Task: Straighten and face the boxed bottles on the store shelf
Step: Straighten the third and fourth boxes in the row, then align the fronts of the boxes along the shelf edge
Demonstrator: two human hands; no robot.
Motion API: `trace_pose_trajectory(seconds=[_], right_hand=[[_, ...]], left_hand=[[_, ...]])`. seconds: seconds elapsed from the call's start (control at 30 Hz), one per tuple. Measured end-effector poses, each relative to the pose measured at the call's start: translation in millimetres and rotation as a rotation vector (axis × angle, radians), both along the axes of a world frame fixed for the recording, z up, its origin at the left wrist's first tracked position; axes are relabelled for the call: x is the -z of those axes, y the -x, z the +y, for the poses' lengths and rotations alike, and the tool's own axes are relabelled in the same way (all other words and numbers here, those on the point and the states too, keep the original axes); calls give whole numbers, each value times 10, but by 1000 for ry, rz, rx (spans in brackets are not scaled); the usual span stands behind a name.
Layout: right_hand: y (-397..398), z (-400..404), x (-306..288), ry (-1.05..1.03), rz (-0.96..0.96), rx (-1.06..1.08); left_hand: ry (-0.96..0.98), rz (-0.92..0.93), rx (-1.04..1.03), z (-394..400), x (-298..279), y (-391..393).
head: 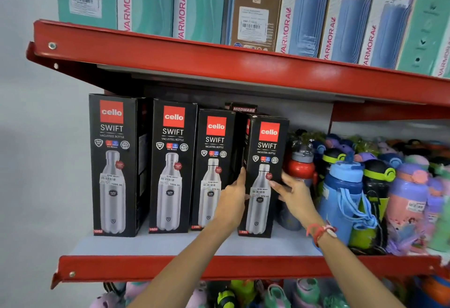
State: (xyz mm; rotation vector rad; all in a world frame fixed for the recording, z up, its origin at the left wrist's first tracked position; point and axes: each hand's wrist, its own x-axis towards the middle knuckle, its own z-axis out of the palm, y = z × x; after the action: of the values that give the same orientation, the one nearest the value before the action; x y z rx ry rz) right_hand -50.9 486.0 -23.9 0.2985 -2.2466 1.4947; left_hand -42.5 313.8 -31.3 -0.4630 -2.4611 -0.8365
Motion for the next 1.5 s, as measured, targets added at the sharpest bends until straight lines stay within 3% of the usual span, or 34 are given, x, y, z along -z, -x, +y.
trace_pose_trajectory(seconds=[0.07, 0.13, 0.23, 0.3, 0.47, 0.6, 0.7, 0.8, 1.17, 1.5], right_hand=[[-58, -62, 69, -41, 81, 140], [-189, -231, 118, 68, 205, 338], [-438, -677, 119, 161, 390, 476], [-563, -1025, 105, 173, 388, 316], [-658, -2039, 233, 86, 130, -142], [-652, -2694, 404, -43, -109, -293], [-674, -3006, 411, -85, -256, -330], [-682, -3157, 377, -133, -268, -366], [-1016, -3094, 566, -267, -114, -247], [-1245, -2981, 670, -220, -72, -245]], left_hand=[[-91, -20, 62, -120, -4, -77], [-184, 5, 121, -318, 11, -203], [-256, 207, 104, -753, 101, -390], [-307, 316, 24, -1104, 185, -482], [-437, 411, -243, -1998, 364, -669], [-531, 237, -387, -2573, 497, -663], [-551, -82, -267, -2817, 447, -652], [-378, -228, -132, -2909, 374, -677], [-304, -120, -64, -3177, 476, -1154], [-239, -70, -140, -3124, 537, -1412]])
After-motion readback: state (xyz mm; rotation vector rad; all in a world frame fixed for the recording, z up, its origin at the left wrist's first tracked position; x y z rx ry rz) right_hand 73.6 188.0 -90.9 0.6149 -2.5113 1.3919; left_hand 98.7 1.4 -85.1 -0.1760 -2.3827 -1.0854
